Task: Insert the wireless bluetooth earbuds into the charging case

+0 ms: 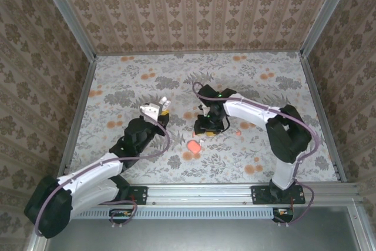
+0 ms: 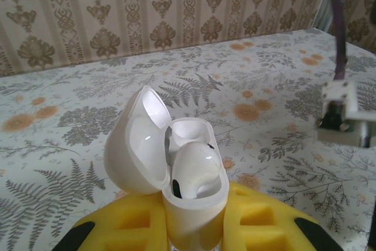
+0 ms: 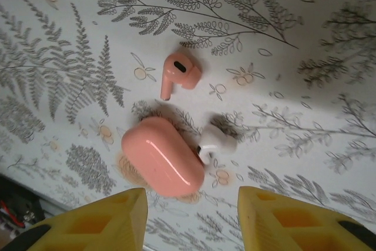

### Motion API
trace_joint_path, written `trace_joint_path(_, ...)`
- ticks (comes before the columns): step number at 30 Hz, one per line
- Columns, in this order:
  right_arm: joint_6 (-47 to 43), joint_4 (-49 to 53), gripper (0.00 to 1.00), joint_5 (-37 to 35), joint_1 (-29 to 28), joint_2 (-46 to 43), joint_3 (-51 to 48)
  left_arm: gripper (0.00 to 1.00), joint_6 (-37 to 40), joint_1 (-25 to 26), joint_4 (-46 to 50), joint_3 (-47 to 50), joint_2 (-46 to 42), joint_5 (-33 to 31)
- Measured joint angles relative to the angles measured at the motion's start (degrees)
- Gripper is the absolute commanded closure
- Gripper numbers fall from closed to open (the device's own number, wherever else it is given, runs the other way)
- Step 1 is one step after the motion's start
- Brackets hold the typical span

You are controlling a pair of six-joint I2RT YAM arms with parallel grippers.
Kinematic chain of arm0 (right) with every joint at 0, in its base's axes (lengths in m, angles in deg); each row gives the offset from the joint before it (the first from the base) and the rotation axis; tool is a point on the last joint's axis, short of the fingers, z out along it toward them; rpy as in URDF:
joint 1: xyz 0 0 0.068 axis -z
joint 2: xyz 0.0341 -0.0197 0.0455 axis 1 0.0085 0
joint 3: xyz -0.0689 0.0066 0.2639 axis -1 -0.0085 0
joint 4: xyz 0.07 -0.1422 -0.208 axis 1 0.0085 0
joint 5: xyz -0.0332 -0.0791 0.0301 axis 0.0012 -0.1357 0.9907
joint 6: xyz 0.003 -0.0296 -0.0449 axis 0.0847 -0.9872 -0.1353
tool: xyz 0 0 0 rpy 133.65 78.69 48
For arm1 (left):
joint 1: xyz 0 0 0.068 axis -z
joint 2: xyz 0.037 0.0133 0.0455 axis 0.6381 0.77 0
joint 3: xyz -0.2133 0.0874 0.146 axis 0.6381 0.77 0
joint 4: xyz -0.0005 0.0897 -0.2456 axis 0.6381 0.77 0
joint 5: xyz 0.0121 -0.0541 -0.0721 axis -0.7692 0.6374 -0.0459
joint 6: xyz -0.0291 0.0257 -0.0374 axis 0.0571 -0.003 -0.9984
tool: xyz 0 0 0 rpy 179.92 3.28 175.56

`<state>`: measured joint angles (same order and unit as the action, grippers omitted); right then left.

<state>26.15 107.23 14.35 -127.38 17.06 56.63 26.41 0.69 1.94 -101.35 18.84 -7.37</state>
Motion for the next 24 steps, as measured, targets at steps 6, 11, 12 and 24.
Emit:
trace_joint_path(6, 1.18, 2.56, 0.54, -2.05, -1.49, 6.19, 2.36, 0.89, 0.22, -1.88, 3.06, 1.22, -5.01, 0.07)
trace_joint_path(11, 1.42, 2.82, 0.55, -2.6, -1.79, 8.22, 3.3, 0.89, 0.24, -2.95, 4.0, 2.38, -7.15, 0.44)
trace_joint_path(12, 1.44, 2.82, 0.55, -2.69, -1.81, 8.5, 3.39, 0.89, 0.24, -3.08, 4.17, 2.56, -7.17, 0.5)
trace_joint_path(24, 2.29, 3.74, 0.68, -3.67, -2.05, 10.1, 4.02, 0.89, 0.24, -3.69, 4.98, 3.06, -7.17, 1.9)
